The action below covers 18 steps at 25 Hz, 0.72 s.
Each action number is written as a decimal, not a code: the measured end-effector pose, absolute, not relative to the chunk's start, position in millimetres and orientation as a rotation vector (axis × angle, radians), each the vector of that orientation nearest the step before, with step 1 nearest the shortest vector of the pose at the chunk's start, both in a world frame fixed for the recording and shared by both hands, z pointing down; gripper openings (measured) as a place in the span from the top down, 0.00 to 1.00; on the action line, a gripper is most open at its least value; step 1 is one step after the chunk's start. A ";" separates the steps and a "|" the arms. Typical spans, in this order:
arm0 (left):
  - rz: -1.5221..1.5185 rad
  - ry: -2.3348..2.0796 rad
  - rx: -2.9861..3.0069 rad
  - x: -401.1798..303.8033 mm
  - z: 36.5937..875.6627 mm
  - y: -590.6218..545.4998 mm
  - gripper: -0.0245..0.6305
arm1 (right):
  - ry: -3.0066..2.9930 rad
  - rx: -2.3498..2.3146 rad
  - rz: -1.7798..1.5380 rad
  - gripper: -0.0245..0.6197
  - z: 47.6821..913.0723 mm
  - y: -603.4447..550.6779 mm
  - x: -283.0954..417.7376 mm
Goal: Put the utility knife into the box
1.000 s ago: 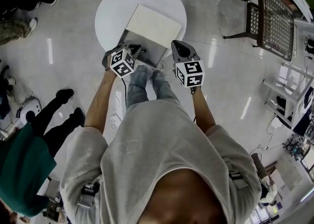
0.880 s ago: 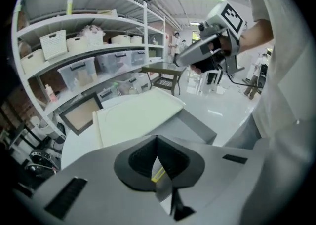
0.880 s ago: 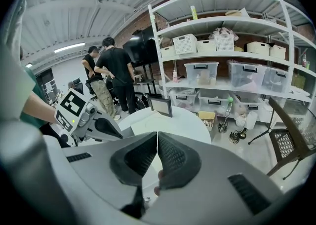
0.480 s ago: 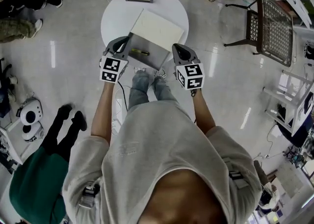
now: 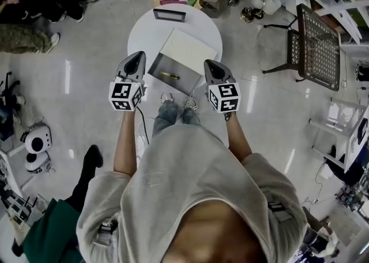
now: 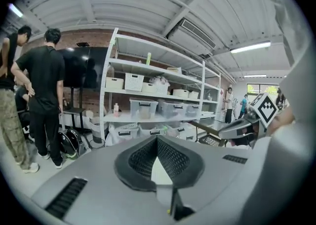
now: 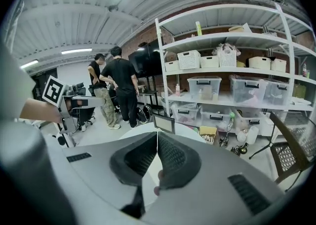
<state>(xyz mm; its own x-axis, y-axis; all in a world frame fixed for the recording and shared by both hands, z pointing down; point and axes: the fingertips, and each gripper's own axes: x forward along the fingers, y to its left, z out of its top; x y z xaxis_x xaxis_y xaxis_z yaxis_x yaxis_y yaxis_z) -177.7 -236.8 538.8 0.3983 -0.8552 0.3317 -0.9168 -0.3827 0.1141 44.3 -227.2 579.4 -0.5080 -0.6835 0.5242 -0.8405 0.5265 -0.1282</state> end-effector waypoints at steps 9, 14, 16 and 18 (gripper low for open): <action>0.266 -1.631 2.448 -179.9 488.6 -254.0 0.93 | -2.465 1.315 0.335 0.91 516.6 -264.7 38.9; 0.237 -1.673 2.478 -184.4 464.2 -262.4 0.93 | -2.510 1.351 0.252 0.91 484.3 -282.5 36.5; 0.218 -1.685 2.479 -185.7 457.2 -263.6 0.93 | -2.522 1.364 0.228 0.91 475.0 -285.4 36.5; 0.204 -1.696 2.485 -186.9 450.3 -266.1 0.93 | -2.534 1.375 0.204 0.91 466.5 -289.1 36.1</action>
<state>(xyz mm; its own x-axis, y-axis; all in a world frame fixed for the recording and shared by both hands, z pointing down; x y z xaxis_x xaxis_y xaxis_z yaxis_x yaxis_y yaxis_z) -186.9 -266.1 450.3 0.3608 -0.9148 0.1817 -0.9318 -0.3619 0.0282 36.1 -289.1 466.5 -0.5232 -0.8034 0.2842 -0.8386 0.5448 -0.0037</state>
